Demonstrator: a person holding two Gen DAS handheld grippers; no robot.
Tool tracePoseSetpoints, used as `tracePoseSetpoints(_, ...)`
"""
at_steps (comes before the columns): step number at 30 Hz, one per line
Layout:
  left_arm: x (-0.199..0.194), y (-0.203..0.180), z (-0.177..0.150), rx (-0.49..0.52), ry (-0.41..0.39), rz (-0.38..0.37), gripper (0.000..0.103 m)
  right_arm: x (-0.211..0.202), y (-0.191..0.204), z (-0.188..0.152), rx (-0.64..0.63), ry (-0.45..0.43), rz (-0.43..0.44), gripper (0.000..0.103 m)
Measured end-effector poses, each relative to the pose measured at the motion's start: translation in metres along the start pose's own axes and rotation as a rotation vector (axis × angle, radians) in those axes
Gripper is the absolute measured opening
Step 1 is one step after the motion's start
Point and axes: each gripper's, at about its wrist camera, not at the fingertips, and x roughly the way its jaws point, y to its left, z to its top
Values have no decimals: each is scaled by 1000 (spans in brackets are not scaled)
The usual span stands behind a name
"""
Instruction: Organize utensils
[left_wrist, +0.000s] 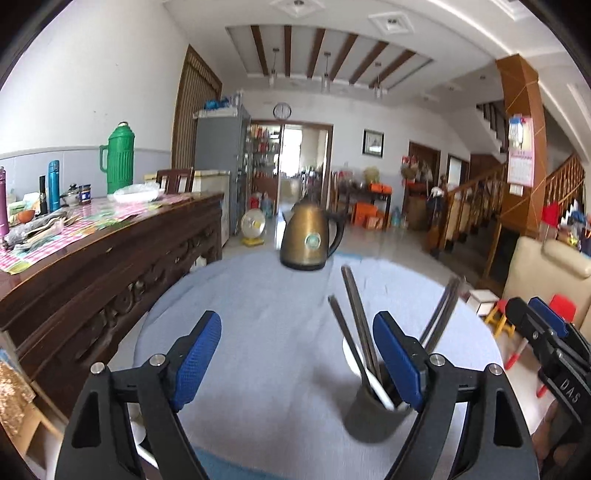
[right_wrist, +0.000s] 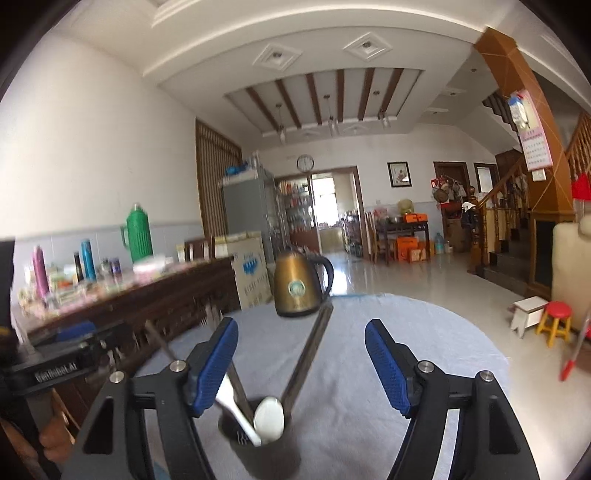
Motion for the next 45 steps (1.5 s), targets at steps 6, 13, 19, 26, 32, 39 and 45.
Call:
tracePoseSetpoints(6, -24, 3, -2, 27, 73, 69, 89, -26, 5, -13, -54, 108, -33, 76)
tracePoseSetpoints(13, -46, -8, -10, 141, 107, 168, 92, -60, 3, -14, -51, 191, -69, 76)
tracePoseSetpoints(19, -60, -16, -13, 177, 89, 173, 96, -80, 6, -8, -46, 214, -85, 77)
tracePoseSetpoints(26, -61, -15, -16, 206, 99, 208, 96, -76, 11, -8, -23, 246, -84, 77)
tracePoseSetpoints(32, -69, -14, -18, 205, 99, 194, 96, -77, 18, -5, -15, 255, -103, 77)
tracePoseSetpoints(39, -72, -11, -16, 180, 112, 168, 96, -71, 27, -1, -10, 270, -115, 77)
tracePoseSetpoints(45, -74, -12, -16, 176, 121, 153, 96, -71, 29, 3, -4, 274, -123, 77)
